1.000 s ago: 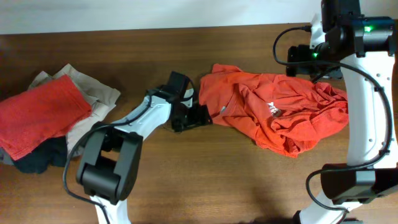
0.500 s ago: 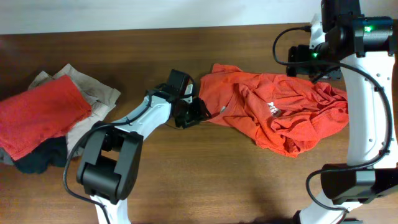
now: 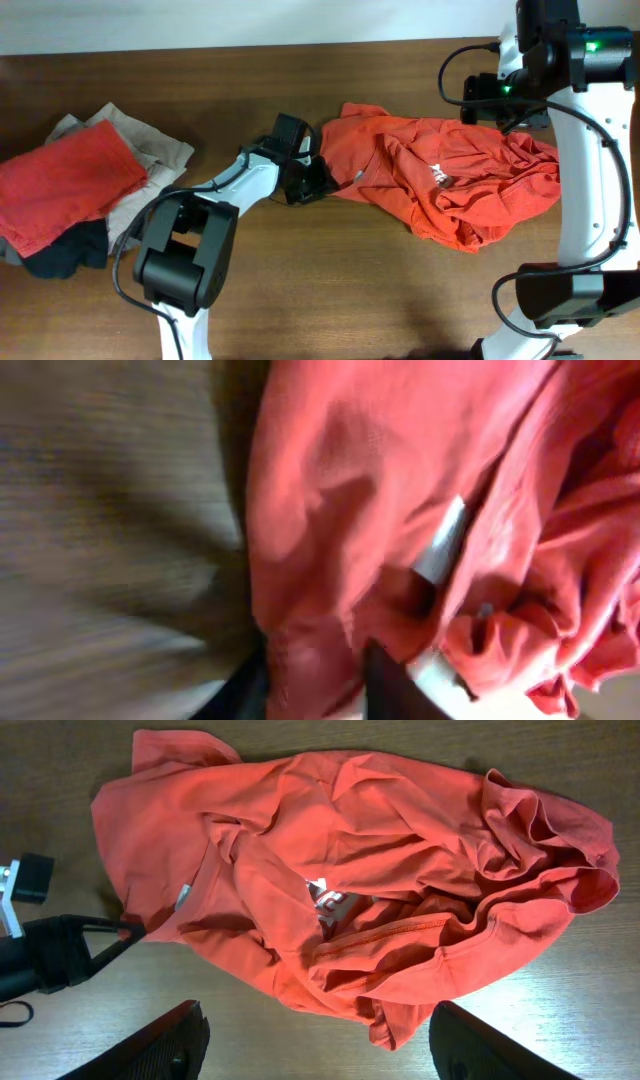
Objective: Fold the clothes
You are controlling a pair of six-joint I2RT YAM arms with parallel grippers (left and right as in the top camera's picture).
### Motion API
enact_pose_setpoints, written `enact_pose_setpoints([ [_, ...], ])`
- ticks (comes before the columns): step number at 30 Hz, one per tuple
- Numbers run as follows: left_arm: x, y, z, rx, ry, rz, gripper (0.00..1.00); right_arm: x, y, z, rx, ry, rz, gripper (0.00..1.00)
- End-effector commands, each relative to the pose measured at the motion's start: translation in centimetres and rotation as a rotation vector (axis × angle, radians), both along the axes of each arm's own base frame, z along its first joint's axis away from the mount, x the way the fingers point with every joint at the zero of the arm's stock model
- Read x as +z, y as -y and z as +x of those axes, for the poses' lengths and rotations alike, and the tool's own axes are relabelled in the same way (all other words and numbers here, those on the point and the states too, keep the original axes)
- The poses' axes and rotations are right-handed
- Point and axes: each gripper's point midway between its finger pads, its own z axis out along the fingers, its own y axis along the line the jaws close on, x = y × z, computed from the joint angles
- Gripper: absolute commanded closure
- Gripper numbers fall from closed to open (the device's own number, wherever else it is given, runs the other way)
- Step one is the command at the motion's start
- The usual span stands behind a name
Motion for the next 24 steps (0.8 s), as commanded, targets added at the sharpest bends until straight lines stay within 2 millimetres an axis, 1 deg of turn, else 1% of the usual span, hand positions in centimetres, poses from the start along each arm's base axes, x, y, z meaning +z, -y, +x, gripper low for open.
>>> enact_pose_setpoints([
  [1,-1.7,-0.1,-0.1,0.004,-0.016,0.031,0.88,-0.2,-0.2,-0.1,0.007,-0.007,0.005,0.24],
  [2,-1.7,-0.1,-0.1,0.000,-0.015,0.030,0.97,-0.2,-0.2,-0.1,0.007,-0.008,0.005,0.25],
  [3,-1.5,0.0,-0.2,-0.016,-0.009,0.023,0.99,-0.2,-0.2,-0.1,0.008,-0.009,0.005,0.25],
  [5,-1.0,-0.3,-0.2,-0.030,-0.009,0.027,0.99,-0.2,-0.2,-0.2,0.007,-0.011,0.005,0.25],
  [7,0.2,-0.7,0.0,-0.065,0.015,0.037,0.99,-0.2,-0.2,-0.2,0.007,-0.011,0.004,0.25],
  [8,1.1,-1.3,0.4,-0.079,0.032,0.055,0.99,-0.2,-0.2,-0.2,0.007,-0.011,0.004,0.25],
  [10,3.1,-2.7,1.3,-0.092,0.073,0.110,0.99,-0.2,-0.2,-0.2,0.007,-0.012,0.004,0.24],
  [13,7.2,-6.3,3.4,-0.085,0.177,0.254,0.99,-0.4,-0.2,-0.2,0.007,-0.018,0.004,0.24],
  [14,8.9,-7.9,4.4,-0.073,0.223,0.313,0.99,-0.6,-0.2,-0.3,0.007,-0.025,0.004,0.24],
  [17,13.7,-11.7,6.7,-0.034,0.348,0.433,0.99,-1.7,-0.2,-0.6,0.008,-0.057,0.005,0.24],
  [19,15.8,-12.9,7.6,-0.028,0.402,0.450,0.99,-2.6,-0.4,-0.8,0.010,-0.084,0.011,0.24],
  [21,16.9,-13.9,8.2,-0.025,0.430,0.458,0.99,-3.9,-0.9,-1.2,0.019,-0.123,0.042,0.24],
  [24,16.7,-15.7,8.2,-0.004,0.412,0.519,0.99,-6.3,-1.9,-1.8,0.063,-0.183,0.095,0.24],
])
